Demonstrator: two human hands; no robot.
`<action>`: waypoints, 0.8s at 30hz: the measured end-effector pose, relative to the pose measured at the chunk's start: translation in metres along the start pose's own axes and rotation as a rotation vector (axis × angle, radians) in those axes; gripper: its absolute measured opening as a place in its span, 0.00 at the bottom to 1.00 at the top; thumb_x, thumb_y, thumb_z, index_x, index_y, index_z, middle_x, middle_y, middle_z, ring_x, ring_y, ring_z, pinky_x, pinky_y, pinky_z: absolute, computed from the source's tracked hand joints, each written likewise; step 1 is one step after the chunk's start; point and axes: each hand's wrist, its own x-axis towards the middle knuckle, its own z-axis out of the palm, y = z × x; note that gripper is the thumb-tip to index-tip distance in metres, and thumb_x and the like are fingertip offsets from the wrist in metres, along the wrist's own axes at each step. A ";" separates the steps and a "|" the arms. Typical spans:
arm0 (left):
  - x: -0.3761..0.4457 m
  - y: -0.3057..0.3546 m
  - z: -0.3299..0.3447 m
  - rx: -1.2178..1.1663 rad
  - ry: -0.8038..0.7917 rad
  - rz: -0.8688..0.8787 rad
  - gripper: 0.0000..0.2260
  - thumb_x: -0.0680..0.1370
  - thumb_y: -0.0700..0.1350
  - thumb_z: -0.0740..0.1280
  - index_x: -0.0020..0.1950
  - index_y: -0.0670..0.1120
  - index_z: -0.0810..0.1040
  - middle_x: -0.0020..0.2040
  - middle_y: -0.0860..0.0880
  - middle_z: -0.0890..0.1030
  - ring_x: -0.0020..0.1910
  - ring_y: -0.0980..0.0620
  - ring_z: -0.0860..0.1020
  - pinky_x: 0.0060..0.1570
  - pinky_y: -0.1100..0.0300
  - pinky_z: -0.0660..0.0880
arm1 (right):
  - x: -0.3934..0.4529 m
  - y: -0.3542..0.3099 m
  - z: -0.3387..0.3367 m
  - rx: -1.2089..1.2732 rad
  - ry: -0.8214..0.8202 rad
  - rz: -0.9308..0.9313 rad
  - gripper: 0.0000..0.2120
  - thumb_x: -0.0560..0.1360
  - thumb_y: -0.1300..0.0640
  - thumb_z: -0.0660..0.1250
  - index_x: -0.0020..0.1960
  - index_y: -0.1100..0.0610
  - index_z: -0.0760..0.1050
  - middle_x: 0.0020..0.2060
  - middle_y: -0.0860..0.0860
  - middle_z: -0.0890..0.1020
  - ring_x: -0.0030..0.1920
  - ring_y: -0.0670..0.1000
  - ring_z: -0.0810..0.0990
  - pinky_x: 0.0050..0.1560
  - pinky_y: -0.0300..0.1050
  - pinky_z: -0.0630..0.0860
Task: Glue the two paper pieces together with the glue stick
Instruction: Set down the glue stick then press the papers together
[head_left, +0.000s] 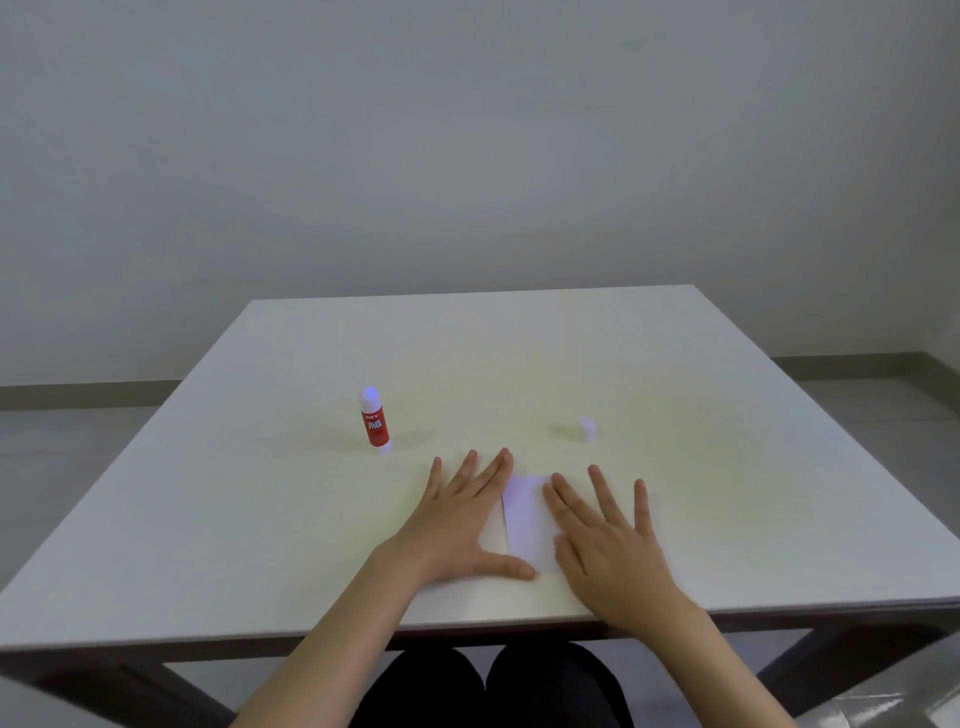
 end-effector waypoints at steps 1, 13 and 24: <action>-0.001 0.000 0.001 0.000 0.028 0.015 0.54 0.65 0.76 0.59 0.76 0.51 0.34 0.77 0.58 0.36 0.76 0.56 0.34 0.73 0.45 0.32 | 0.000 -0.001 0.001 0.006 -0.004 -0.007 0.28 0.77 0.48 0.36 0.77 0.48 0.42 0.78 0.43 0.45 0.77 0.56 0.37 0.65 0.60 0.24; -0.019 -0.036 -0.011 -0.017 -0.042 -0.017 0.41 0.73 0.69 0.56 0.77 0.54 0.40 0.77 0.58 0.37 0.75 0.56 0.33 0.72 0.48 0.31 | 0.021 -0.065 0.002 0.044 0.068 0.067 0.27 0.78 0.52 0.50 0.76 0.56 0.57 0.77 0.51 0.59 0.77 0.60 0.53 0.68 0.61 0.25; -0.021 -0.042 -0.014 -0.342 0.213 0.037 0.36 0.71 0.69 0.60 0.75 0.61 0.51 0.76 0.66 0.50 0.76 0.65 0.46 0.74 0.62 0.44 | 0.037 -0.047 -0.006 0.174 0.134 0.051 0.28 0.78 0.42 0.44 0.77 0.44 0.44 0.75 0.47 0.33 0.75 0.53 0.32 0.70 0.57 0.28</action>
